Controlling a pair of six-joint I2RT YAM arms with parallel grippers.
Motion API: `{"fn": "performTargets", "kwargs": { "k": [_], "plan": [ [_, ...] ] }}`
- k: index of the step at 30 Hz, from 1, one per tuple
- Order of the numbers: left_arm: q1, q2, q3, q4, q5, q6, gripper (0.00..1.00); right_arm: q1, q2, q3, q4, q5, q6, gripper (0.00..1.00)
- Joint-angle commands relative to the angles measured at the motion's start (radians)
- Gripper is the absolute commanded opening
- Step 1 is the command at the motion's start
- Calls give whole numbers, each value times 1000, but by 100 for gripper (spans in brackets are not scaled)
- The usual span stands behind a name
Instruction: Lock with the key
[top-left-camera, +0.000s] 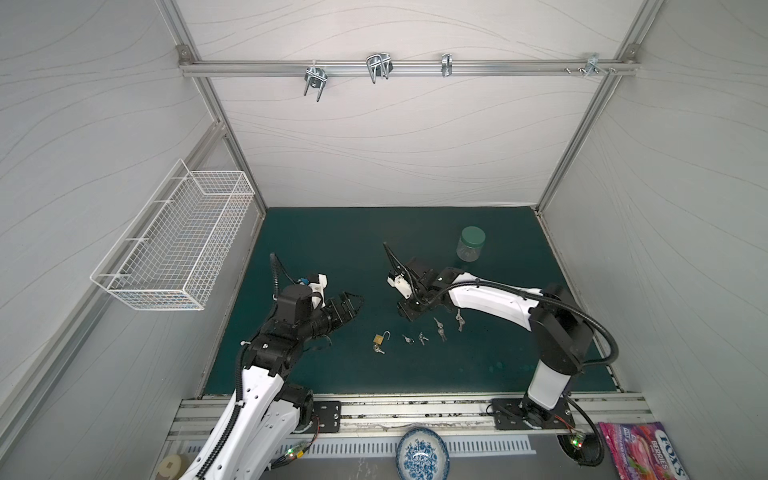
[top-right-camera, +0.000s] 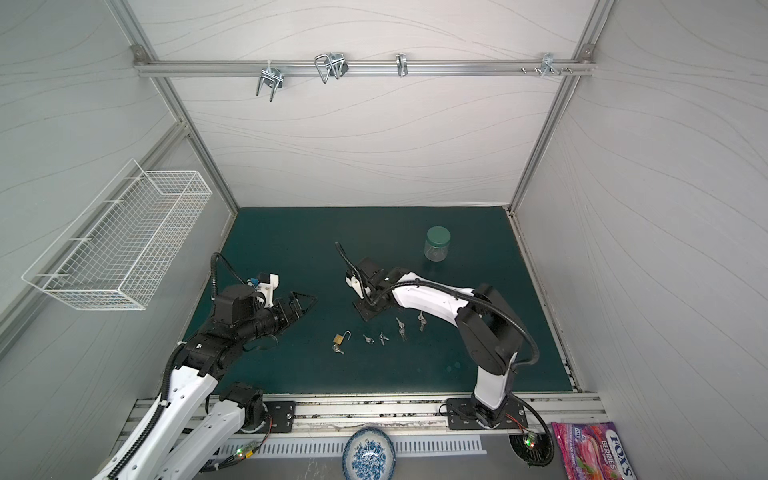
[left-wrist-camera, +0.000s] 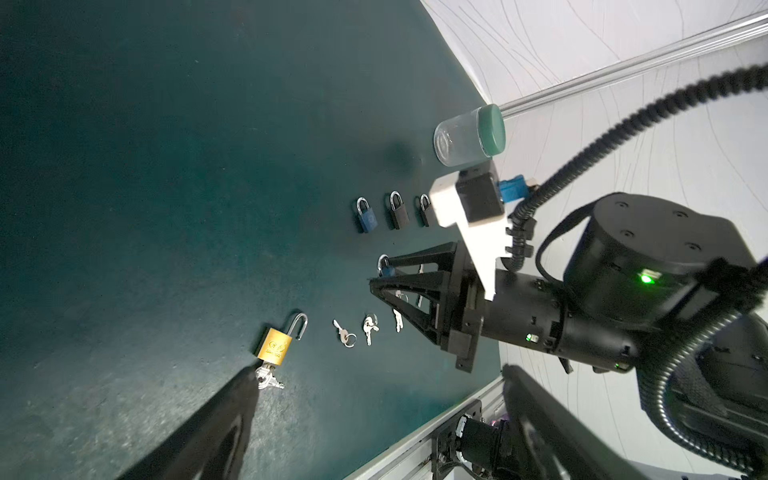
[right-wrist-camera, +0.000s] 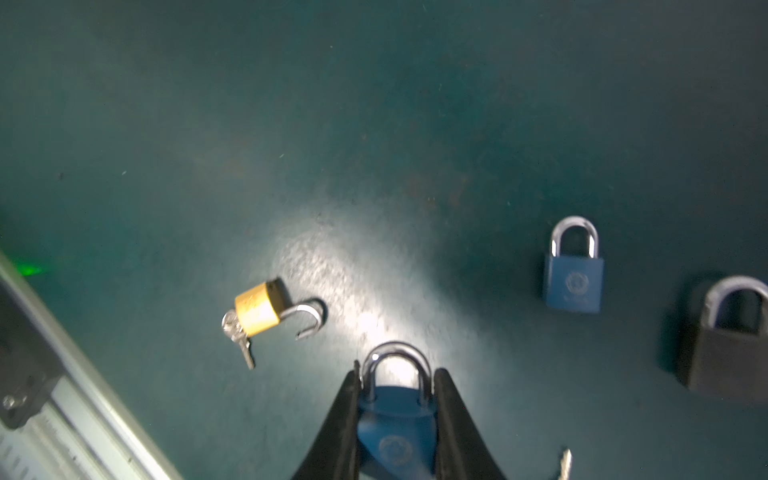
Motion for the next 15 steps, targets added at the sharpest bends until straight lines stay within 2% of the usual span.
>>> {"fn": "performTargets", "kwargs": {
  "k": [1,5,15],
  "plan": [
    [9,-14,13,-14,6,-10,92,-6,60,75,-61,46,-6,0],
    [10,-17,13,-6,10,-21,92,-9,149,171,-130,98,-15,0],
    [15,-36,30,-36,-1,-23,92,-8,271,296,-186,101,-33,2]
  ]
}}
